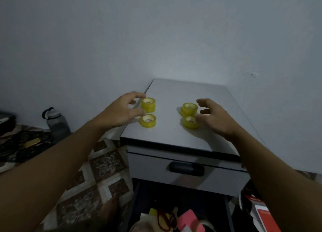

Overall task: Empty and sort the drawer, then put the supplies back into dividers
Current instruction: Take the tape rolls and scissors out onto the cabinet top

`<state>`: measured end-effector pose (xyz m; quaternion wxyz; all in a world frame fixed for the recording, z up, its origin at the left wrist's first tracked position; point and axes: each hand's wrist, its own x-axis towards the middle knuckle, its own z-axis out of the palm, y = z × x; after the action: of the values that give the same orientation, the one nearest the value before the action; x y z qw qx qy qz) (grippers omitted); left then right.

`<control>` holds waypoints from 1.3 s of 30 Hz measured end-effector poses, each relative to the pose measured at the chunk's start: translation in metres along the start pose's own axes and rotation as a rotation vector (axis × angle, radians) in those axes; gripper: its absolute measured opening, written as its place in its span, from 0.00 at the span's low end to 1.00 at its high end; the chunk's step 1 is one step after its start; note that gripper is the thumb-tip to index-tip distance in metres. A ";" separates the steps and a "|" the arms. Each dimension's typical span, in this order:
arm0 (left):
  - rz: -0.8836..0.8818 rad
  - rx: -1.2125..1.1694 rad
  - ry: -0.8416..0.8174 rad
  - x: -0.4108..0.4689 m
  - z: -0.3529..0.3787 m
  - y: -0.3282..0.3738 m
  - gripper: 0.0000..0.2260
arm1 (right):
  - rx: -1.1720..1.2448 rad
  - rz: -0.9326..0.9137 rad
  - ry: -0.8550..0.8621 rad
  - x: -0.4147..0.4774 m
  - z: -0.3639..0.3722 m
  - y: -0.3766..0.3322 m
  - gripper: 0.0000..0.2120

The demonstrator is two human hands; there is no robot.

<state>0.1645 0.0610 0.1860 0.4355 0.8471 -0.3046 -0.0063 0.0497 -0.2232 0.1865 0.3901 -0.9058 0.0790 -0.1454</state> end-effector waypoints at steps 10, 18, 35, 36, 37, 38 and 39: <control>-0.015 -0.102 0.064 -0.103 0.020 0.031 0.07 | -0.109 -0.079 0.070 -0.117 0.005 -0.014 0.15; -0.151 -0.163 -0.085 -0.178 0.088 -0.001 0.07 | -0.025 0.052 0.007 -0.193 0.052 0.030 0.13; -0.243 0.159 -0.427 -0.246 0.221 -0.112 0.23 | -0.168 0.510 -0.156 -0.258 0.166 0.163 0.15; -0.223 0.165 -0.414 -0.247 0.223 -0.115 0.23 | -0.207 0.512 -0.187 -0.258 0.169 0.166 0.17; -0.210 0.165 -0.406 -0.247 0.225 -0.118 0.23 | -0.215 0.509 -0.201 -0.259 0.172 0.169 0.19; -0.201 0.169 -0.413 -0.248 0.227 -0.119 0.23 | -0.208 0.518 -0.208 -0.259 0.174 0.170 0.21; -0.202 0.173 -0.433 -0.250 0.229 -0.122 0.23 | -0.199 0.519 -0.209 -0.260 0.177 0.174 0.23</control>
<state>-0.0395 0.0762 -0.1105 0.2833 0.8862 -0.3041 -0.2048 -0.1434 -0.1539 -0.1084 0.3294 -0.8993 0.2812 0.0615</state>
